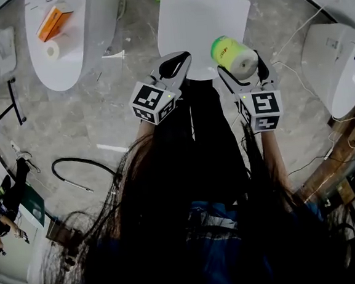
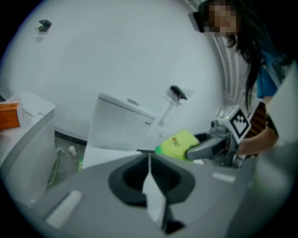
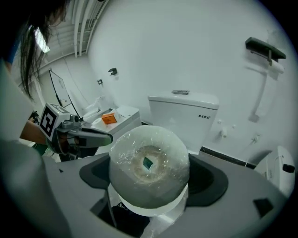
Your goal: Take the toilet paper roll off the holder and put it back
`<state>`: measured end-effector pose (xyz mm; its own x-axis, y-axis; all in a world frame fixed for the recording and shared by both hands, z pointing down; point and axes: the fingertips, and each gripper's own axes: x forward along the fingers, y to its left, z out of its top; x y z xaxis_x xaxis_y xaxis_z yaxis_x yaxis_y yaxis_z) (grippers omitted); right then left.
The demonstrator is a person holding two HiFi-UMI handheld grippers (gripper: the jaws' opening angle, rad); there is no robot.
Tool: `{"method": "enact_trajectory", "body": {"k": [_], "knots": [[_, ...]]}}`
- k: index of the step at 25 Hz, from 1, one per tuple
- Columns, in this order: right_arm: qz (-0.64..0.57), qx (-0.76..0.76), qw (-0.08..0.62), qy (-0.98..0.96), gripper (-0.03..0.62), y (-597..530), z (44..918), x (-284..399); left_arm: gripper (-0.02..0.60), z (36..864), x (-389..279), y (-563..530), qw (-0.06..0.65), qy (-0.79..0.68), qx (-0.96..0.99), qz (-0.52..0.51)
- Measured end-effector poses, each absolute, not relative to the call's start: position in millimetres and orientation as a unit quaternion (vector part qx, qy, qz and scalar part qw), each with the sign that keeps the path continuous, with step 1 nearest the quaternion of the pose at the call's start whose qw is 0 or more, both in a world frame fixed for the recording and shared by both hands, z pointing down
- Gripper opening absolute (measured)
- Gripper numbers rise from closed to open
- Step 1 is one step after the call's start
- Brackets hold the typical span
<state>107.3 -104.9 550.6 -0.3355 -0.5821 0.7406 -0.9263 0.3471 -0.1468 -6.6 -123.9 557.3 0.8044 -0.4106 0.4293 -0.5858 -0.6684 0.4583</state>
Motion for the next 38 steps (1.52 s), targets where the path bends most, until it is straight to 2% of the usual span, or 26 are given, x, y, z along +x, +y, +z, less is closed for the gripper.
{"method": "enact_trajectory", "body": {"k": [5,19,22,29,38], "knots": [[0.299,0.512,0.275,-0.757,0.455,-111,552,103,0.000,560,2,-122,0.300,-0.272,0.901,0.155],[0.286,0.495,0.293,-0.766,0.454,-119,572,100,0.000,571,-3,-132,0.317,-0.291,0.891,0.145],[0.267,0.461,0.331,-0.779,0.455,-127,592,99,0.000,571,-4,-132,0.318,-0.288,0.891,0.146],[0.181,0.350,0.467,-0.792,0.456,-161,681,85,0.000,585,-16,-128,0.325,-0.295,0.884,0.159],[0.210,0.374,0.502,-0.751,0.456,-204,756,67,0.000,592,-25,-131,0.330,-0.306,0.877,0.167]]}}
